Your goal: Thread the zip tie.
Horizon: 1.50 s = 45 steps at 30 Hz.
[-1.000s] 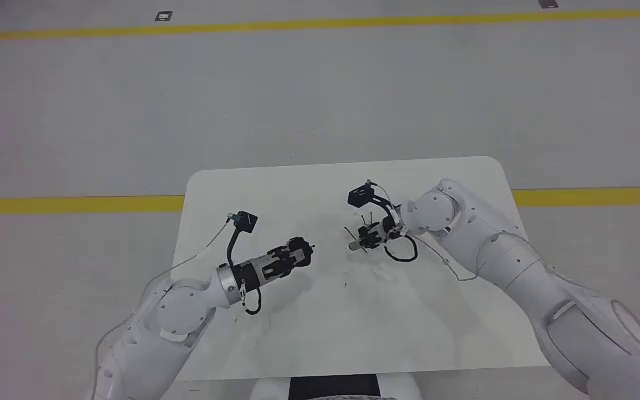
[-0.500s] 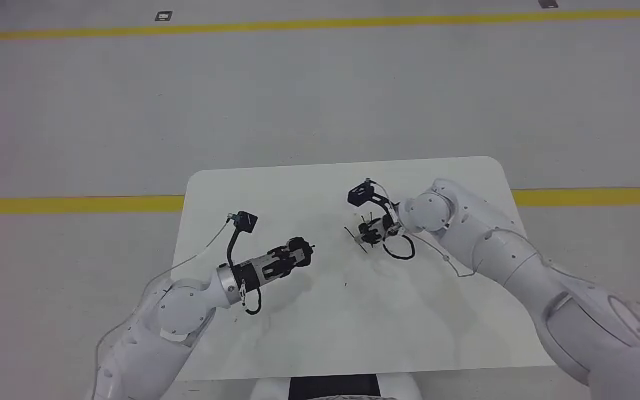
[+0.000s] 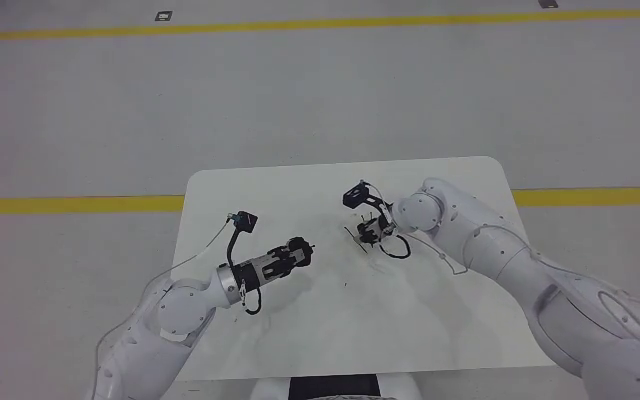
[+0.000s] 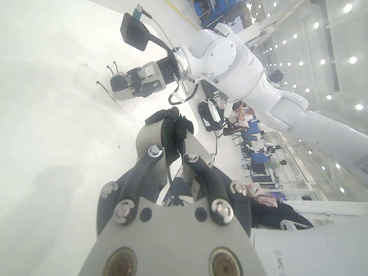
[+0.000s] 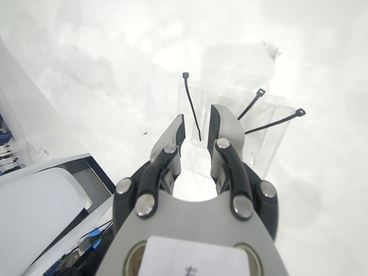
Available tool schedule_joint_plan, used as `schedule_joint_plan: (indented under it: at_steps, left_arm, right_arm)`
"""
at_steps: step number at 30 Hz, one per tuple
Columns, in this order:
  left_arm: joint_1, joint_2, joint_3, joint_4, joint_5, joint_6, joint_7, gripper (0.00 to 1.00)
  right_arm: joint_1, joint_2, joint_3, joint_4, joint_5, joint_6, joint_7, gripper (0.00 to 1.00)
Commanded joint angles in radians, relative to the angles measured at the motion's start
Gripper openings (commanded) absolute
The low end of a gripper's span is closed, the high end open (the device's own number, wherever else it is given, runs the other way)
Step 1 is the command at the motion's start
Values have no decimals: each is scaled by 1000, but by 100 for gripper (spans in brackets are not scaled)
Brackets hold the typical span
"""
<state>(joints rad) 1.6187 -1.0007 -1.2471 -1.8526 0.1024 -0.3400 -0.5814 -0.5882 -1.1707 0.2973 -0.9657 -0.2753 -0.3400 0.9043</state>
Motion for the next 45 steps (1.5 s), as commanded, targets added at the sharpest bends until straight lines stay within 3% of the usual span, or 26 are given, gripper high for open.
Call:
schedule_joint_plan:
  at_steps: [1, 20, 35, 45]
  left_arm:
    - [0, 0, 0, 0, 0, 0, 0, 0]
    - [0, 0, 0, 0, 0, 0, 0, 0]
    - [0, 0, 0, 0, 0, 0, 0, 0]
    - [0, 0, 0, 0, 0, 0, 0, 0]
  right_arm:
    - [5, -7, -8, 9, 0, 0, -1, 20]
    - [34, -56, -62, 65, 28, 0, 5, 16]
    - [45, -74, -82, 100, 67, 0, 17, 11]
    - [47, -80, -93, 115, 83, 0, 19, 0]
